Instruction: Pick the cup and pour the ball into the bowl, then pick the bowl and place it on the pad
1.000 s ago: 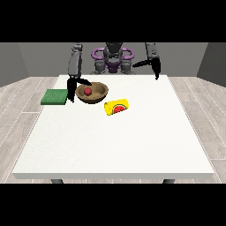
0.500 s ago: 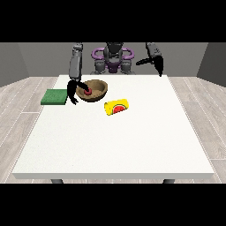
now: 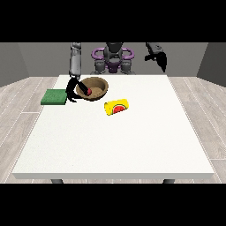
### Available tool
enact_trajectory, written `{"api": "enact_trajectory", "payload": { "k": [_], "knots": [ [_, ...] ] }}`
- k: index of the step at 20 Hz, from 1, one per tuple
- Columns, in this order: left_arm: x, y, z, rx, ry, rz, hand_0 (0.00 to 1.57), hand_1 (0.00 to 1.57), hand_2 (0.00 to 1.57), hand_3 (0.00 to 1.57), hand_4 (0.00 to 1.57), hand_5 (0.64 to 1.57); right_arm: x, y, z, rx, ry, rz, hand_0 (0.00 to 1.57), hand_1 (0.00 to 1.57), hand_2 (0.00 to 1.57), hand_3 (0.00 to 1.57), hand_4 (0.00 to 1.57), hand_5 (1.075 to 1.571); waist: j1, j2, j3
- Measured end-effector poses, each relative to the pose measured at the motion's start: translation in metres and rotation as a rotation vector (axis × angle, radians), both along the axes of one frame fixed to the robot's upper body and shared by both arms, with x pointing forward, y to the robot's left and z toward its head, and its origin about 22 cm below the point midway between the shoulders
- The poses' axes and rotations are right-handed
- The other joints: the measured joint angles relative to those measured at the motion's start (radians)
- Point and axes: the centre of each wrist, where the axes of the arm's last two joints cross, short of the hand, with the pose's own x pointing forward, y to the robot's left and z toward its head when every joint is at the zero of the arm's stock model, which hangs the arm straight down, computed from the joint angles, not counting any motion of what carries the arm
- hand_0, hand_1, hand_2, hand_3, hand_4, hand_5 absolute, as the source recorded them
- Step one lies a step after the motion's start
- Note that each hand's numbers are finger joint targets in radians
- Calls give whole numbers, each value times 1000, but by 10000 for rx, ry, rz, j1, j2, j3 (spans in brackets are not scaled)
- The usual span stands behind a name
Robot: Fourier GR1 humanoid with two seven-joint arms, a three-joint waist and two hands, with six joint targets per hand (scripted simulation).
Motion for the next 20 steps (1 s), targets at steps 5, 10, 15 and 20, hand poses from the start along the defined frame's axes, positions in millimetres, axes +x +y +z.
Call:
{"api": "enact_trajectory", "payload": {
  "k": [5,10,15,20],
  "knots": [
    [-14,36,-43,-169,1280,978,0,0,0,0,998,1411,16,15,15,12,1974,93,1571,1571,1571,889,806,1565,-985,-1245,183],
    [-28,65,-68,-191,2158,1773,0,0,0,0,997,1410,43,19,53,79,2799,351,1571,1571,1571,716,799,1569,-1811,-2104,243],
    [-33,76,-67,-252,2068,2012,0,0,0,0,1024,1431,40,-18,73,466,2827,186,1571,1571,1571,728,777,1571,-2024,-1995,268],
    [-30,77,-60,-351,1560,1880,0,0,0,0,1217,1481,41,-43,93,531,2328,-83,1571,1571,1571,466,834,1570,-1829,-1368,273]
  ]
}}
